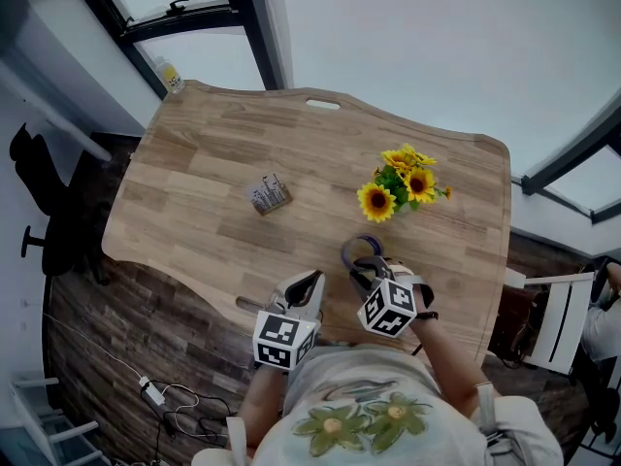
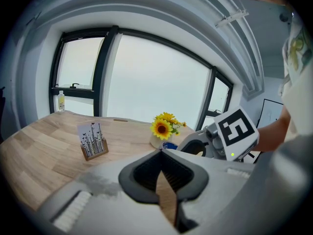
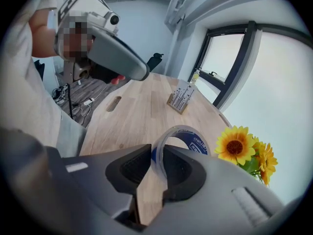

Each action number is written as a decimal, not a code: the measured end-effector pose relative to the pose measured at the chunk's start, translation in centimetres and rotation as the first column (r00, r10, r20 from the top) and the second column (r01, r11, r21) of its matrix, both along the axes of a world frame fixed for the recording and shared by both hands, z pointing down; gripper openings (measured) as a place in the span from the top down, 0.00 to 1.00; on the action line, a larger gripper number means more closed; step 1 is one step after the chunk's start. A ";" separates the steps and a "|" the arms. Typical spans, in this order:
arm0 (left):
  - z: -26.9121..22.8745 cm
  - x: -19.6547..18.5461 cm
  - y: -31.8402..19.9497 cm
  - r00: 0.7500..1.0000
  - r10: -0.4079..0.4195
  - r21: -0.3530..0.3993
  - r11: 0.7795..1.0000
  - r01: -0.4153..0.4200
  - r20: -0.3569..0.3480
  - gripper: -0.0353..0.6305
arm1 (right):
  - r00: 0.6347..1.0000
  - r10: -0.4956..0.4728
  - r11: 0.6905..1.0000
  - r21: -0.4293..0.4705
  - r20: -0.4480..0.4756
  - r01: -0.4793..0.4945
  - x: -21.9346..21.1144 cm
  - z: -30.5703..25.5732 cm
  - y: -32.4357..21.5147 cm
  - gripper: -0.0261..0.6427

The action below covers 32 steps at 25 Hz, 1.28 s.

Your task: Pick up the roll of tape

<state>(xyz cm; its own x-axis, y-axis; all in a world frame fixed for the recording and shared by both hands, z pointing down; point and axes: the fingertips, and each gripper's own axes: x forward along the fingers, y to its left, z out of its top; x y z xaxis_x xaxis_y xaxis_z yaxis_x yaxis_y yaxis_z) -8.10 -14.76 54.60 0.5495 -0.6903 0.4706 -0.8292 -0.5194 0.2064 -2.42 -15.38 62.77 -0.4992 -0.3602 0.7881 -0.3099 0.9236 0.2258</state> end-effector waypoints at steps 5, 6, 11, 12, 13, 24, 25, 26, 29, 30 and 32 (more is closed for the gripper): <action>-0.2 0.0 0.1 1.000 0.004 0.006 1.000 -0.004 0.001 0.94 | 0.999 0.003 1.000 0.031 0.044 -0.005 -0.4 -1.9 -0.1 0.84; -0.3 0.0 0.1 1.000 0.005 0.007 1.000 -0.006 0.001 0.94 | 0.999 0.006 0.999 0.038 0.054 -0.009 -0.4 -2.3 -0.1 0.84; -0.7 0.2 0.5 1.000 0.012 0.014 1.000 -0.012 0.000 0.94 | 0.995 0.022 0.997 0.074 0.098 -0.029 -0.5 -4.2 0.0 0.84; -0.8 0.2 0.6 1.000 0.013 0.015 1.000 -0.013 0.001 0.94 | 0.994 0.024 0.996 0.081 0.105 -0.032 -0.6 -4.5 0.1 0.84; -0.9 0.2 0.7 1.000 0.014 0.016 1.000 -0.014 0.001 0.94 | 0.993 0.026 0.996 0.086 0.114 -0.036 -0.6 -4.9 0.2 0.84; -2.4 0.9 1.5 0.999 0.026 0.029 0.999 -0.024 -0.048 0.94 | 0.963 0.086 0.991 0.079 0.255 -0.109 -0.2 -8.6 1.5 0.84; -2.5 1.1 1.5 0.998 0.026 0.032 0.999 -0.025 -0.050 0.94 | 0.960 0.089 0.990 0.086 0.264 -0.115 -0.1 -8.9 1.5 0.84; -2.6 1.2 1.5 0.998 0.027 0.035 0.999 -0.025 -0.052 0.94 | 0.957 0.093 0.988 0.091 0.274 -0.122 0.0 -9.2 1.6 0.84; -2.9 1.6 1.7 0.998 0.031 0.041 0.999 -0.029 -0.058 0.94 | 0.939 0.115 0.985 0.084 0.325 -0.150 0.4 -10.1 2.0 0.85; -3.1 1.8 1.8 0.998 0.034 0.044 0.999 -0.032 -0.059 0.94 | 0.930 0.123 0.984 0.077 0.347 -0.159 0.5 -10.4 2.1 0.85; -3.3 2.2 1.9 0.997 0.040 0.047 0.998 -0.037 -0.060 0.94 | 0.907 0.139 0.983 0.058 0.398 -0.176 0.7 -11.2 2.2 0.85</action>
<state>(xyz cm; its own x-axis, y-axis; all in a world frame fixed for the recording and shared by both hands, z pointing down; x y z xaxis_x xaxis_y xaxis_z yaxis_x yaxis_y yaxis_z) -5.94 -12.82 51.34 0.6028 -0.6880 0.4040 -0.7950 -0.5606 0.2316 -1.72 -13.13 51.61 -0.6910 -0.5203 0.5018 -0.5304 0.8366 0.1371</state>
